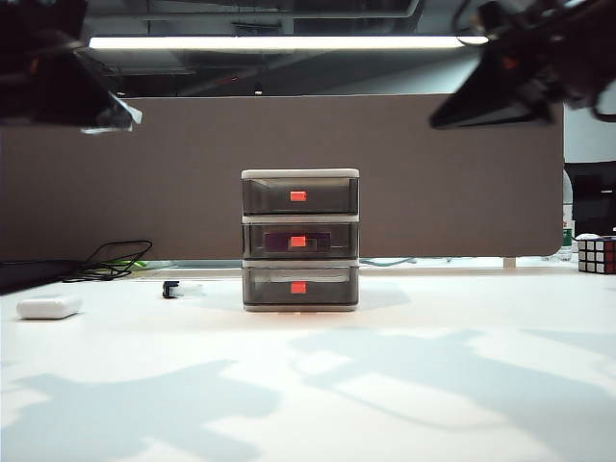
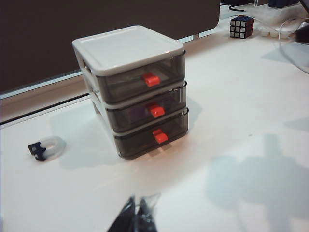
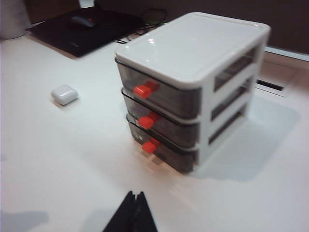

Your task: Open the second layer of the drawer on the table, pick up a pack of napkins on the table and put it in, and finally close the drawer.

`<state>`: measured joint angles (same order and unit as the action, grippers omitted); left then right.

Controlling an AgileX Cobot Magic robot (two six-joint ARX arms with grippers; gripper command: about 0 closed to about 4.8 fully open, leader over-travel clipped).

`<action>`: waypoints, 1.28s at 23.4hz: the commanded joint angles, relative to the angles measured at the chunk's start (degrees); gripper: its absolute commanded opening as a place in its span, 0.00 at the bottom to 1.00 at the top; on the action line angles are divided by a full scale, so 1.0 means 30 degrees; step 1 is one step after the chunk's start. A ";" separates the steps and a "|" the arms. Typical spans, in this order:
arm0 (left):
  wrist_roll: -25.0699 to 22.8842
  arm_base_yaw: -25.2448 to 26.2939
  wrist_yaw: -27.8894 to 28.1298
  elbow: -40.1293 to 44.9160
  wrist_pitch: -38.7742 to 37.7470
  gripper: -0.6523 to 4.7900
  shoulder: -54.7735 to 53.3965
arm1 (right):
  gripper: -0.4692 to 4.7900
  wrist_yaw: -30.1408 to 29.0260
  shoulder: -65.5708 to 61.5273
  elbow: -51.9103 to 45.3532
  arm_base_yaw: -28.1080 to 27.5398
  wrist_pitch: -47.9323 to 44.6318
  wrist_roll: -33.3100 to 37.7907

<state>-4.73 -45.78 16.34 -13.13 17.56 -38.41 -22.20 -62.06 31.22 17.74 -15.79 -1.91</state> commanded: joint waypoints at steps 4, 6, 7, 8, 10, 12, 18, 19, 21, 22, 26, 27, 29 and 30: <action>0.1588 0.0022 -0.0022 0.1756 0.2499 0.11 0.0474 | 0.08 0.1515 0.3978 -0.3694 0.0000 -0.0495 0.0976; 0.1902 0.0022 -0.0022 0.2171 0.3264 0.11 0.0474 | 0.08 0.1610 0.4911 -0.4561 0.0000 -0.0612 0.1581; 0.1960 0.0022 -0.0029 0.2295 0.3461 0.11 0.0474 | 0.08 0.1996 0.5355 -0.4925 -0.0007 -0.0605 0.1792; 0.1953 0.0022 -0.0029 0.2397 0.3483 0.11 0.0481 | 0.08 0.2324 0.5829 -0.5340 0.0000 -0.0612 0.1974; 0.1967 0.0022 -0.0036 0.2528 0.3483 0.11 0.0488 | 0.08 0.2514 0.6557 -0.5938 0.0000 -0.0612 0.2149; 0.2506 0.0022 -0.0219 0.2754 0.3555 0.11 0.0583 | 0.08 0.2630 0.7278 -0.6564 0.0000 -0.0517 0.2215; 0.3286 0.0036 -0.0743 0.4240 0.4510 0.11 0.1880 | 0.08 0.2871 1.0200 -0.8517 -0.0007 0.0058 0.2652; 0.3293 0.0036 -0.0743 0.4240 0.4160 0.11 0.2084 | 0.08 0.2907 1.0579 -0.8728 -0.0015 0.0233 0.2652; 0.3293 0.0036 -0.0743 0.4240 0.3738 0.11 0.2550 | 0.08 0.3220 1.1613 -0.9318 -0.0015 0.0663 0.2652; 0.3286 0.0036 -0.0743 0.4240 0.3723 0.11 0.2667 | 0.08 0.3453 1.2014 -0.9537 -0.0015 0.0867 0.2652; 0.3213 0.0044 -0.0736 0.4240 0.3359 0.11 0.2834 | 0.08 0.3599 1.3522 -1.0397 -0.0015 0.1348 0.2645; 0.3213 0.0044 -0.0736 0.4240 0.3279 0.11 0.2834 | 0.08 0.3840 1.3733 -1.0397 -0.0029 0.1676 0.2637; 0.3206 0.0051 -0.0656 0.4240 0.3249 0.11 0.2856 | 0.08 0.4386 1.4440 -1.0397 -0.0036 0.2492 0.2310; 0.3118 0.0095 -0.0568 0.4240 0.3242 0.11 0.2936 | 0.08 0.4473 1.4615 -1.0397 -0.0036 0.2652 0.2018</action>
<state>4.80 -45.69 14.37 -0.12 26.79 -30.00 -10.04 -18.79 0.40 17.65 -8.95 5.63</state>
